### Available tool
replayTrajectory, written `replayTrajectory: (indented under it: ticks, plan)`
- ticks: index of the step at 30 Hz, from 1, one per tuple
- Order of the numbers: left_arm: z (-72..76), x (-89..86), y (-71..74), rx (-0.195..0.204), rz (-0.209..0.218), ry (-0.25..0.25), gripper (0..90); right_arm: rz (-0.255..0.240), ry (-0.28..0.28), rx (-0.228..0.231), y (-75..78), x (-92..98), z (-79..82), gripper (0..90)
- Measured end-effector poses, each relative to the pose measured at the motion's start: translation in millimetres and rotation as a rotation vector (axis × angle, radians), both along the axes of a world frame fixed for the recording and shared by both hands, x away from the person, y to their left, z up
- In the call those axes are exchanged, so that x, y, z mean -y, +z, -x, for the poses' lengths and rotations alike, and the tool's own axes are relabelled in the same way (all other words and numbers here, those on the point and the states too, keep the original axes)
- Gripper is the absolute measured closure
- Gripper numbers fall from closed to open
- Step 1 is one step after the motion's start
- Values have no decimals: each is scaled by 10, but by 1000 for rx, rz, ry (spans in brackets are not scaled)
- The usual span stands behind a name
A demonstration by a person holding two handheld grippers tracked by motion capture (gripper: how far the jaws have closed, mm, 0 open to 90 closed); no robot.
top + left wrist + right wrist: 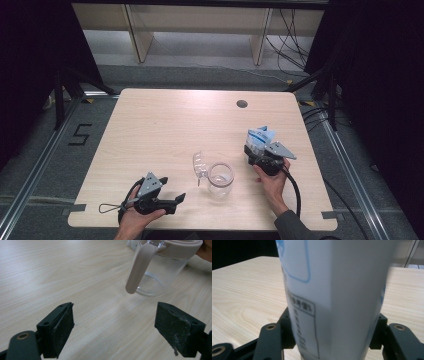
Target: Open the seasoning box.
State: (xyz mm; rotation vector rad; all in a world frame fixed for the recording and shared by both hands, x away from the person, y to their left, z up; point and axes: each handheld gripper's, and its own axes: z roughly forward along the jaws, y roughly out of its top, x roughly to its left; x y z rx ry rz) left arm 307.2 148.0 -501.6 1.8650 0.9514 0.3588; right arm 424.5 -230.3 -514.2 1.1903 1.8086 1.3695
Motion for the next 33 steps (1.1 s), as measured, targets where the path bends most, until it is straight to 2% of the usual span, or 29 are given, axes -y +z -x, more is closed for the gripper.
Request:
replayTrajectory:
  ticks: [2,3,4,7,10,11,12,14,15,17,18,19,20,21,22,23,24,26,28,29,33]
  plan:
    - [0,-3,2,1,-1,1,153,1,3,-23,12,-2,13,435]
    - [-3,-16,7,9,-17,-8,154,6,8,-22,15,-2,15,438]
    - [-3,-16,5,7,-16,-6,154,11,5,13,4,-2,0,439]
    - [-1,-5,0,0,0,3,155,11,2,6,13,-7,8,441]
    - [-2,-21,7,8,-18,-7,155,9,4,5,16,-6,13,444]
    - [-6,-22,6,8,-18,-5,155,30,15,29,15,9,-6,445]
    - [-8,-18,-2,0,-8,2,155,22,13,8,21,2,5,446]
    - [-5,-17,-4,-1,-8,0,155,25,14,-2,33,-2,15,449]
    - [0,-16,-1,-2,-13,0,155,42,23,5,38,8,10,450]
    - [-9,-14,-4,0,-8,-2,156,32,11,-1,35,-5,19,452]
    - [-11,-14,-3,0,-9,-1,156,45,23,2,40,-5,20,453]
    - [-11,-15,-3,0,-9,-1,156,47,26,-20,50,-12,32,453]
    - [-9,-16,-3,0,-7,-1,156,50,32,-12,53,-12,32,453]
    - [-8,-18,-4,-1,-8,-2,157,53,29,24,51,-15,23,453]
    - [-12,-22,-3,3,-12,-4,157,47,21,14,55,-27,34,454]
    - [-12,-26,3,6,-21,-2,157,46,49,16,71,-27,31,454]
    - [-14,-23,2,1,-16,4,157,78,40,35,79,-26,30,454]
    - [-12,-23,-3,0,-6,2,157,109,57,38,114,-43,50,454]
    - [-13,-23,-4,0,-5,5,157,105,57,60,124,-67,70,454]
    - [-16,-30,4,2,-17,5,157,107,69,53,140,-65,81,454]
    - [-10,-25,-1,-3,-12,8,157,112,92,59,195,-78,141,455]
